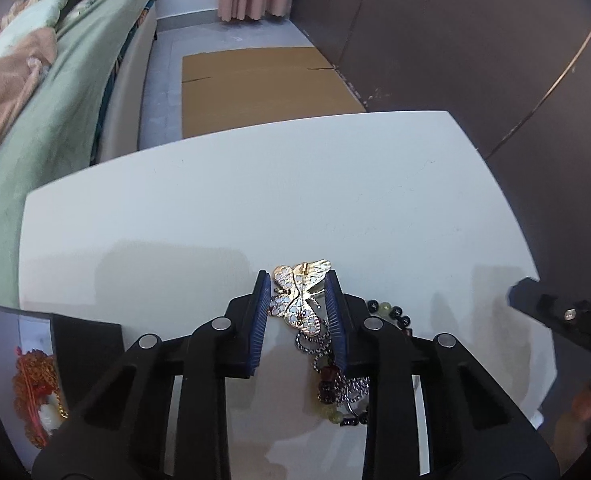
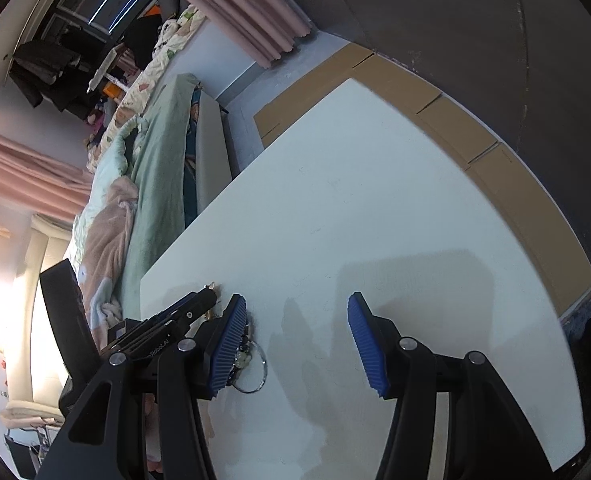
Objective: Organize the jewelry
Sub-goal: 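Grasp the gold butterfly pendant with the left tool while the right tool grasps the beaded owl necklace, then drop the butterfly into the black box with the left tool while the right tool drops the owl necklace in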
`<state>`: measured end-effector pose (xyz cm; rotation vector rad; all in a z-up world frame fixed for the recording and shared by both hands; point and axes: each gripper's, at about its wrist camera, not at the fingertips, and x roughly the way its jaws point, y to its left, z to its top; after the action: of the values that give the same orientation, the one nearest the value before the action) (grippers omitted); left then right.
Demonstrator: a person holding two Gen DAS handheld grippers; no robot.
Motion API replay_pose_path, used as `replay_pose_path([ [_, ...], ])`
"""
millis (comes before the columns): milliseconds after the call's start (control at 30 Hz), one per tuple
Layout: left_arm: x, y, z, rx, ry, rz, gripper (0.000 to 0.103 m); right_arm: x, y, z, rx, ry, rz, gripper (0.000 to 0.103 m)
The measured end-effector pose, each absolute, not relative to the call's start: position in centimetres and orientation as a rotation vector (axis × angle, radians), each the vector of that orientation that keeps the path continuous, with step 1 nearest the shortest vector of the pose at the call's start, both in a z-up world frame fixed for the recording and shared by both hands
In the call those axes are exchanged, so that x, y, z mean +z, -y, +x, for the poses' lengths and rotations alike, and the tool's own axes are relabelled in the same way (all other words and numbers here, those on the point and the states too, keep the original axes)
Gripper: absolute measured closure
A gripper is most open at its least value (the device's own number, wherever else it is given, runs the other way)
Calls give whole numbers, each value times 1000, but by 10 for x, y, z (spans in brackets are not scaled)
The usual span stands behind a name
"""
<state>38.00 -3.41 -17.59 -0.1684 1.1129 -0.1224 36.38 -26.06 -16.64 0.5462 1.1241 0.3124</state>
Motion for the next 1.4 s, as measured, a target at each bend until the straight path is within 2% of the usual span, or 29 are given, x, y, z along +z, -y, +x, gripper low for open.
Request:
replay_pose_path([
  [33, -175, 32, 378, -132, -1110, -183, 79, -167, 257, 364, 319, -1129, 540, 50],
  [100, -170, 29, 373, -154, -1092, -208, 90, -170, 249, 366, 337, -1140, 536, 51],
  [333, -159, 18, 364, -206, -1072, -282, 90, -178, 229, 367, 358, -1166, 519, 58],
  [867, -112, -24, 333, -205, -974, -343, 90, -184, 190, 373, 332, -1176, 400, 63],
  [1000, -105, -34, 324, -189, -961, -342, 90, -184, 179, 369, 343, -1182, 353, 71],
  [1033, -102, -37, 322, -186, -956, -342, 90, -186, 177, 369, 352, -1189, 349, 83],
  [1167, -89, -47, 312, -183, -935, -346, 90, -178, 178, 361, 342, -1123, 350, 94],
  [1400, -72, -75, 295, -165, -901, -378, 90, -144, 176, 338, 410, -990, 331, 95],
])
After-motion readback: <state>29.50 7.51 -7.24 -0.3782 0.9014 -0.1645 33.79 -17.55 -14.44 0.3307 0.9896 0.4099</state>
